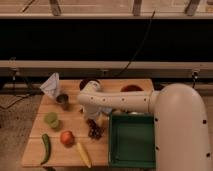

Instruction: Place grapes in plastic cup

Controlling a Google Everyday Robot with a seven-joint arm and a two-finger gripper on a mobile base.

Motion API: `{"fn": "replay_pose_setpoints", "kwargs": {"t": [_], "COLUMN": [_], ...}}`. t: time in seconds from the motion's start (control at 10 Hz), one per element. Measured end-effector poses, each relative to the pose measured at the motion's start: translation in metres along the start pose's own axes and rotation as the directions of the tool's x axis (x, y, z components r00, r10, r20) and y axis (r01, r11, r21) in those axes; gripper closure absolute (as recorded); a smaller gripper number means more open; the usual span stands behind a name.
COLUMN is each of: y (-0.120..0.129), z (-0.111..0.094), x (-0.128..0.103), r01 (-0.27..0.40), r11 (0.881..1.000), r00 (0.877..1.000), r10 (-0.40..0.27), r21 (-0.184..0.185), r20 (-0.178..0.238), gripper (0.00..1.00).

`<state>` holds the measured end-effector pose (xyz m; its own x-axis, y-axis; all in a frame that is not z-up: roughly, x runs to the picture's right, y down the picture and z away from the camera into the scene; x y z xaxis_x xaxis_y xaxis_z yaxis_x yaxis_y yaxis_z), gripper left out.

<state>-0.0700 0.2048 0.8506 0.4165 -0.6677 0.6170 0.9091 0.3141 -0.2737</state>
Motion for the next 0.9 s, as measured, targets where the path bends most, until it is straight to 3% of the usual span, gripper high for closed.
{"fn": "replay_pose_setpoints", "kwargs": {"t": [0.2, 0.5, 0.7, 0.9], "y": [0.004, 0.005, -0.002, -0.008], "z": [-0.001, -0.015, -0.037, -0.073], "x": [0.000, 0.004, 0.004, 0.003], "r01": [-0.006, -0.022, -0.027, -0.030], "r11": [0.999, 0.999, 1.000, 0.999], "r00": [1.000, 0.999, 0.998, 0.997], "r10": [0.006, 0.024, 0.027, 0.027], "r21": [-0.045, -0.037, -0.006, 0.038], "r20": [0.012, 0.046, 0.064, 0.073], "gripper": [0.63, 0.93, 1.00, 1.00]}}
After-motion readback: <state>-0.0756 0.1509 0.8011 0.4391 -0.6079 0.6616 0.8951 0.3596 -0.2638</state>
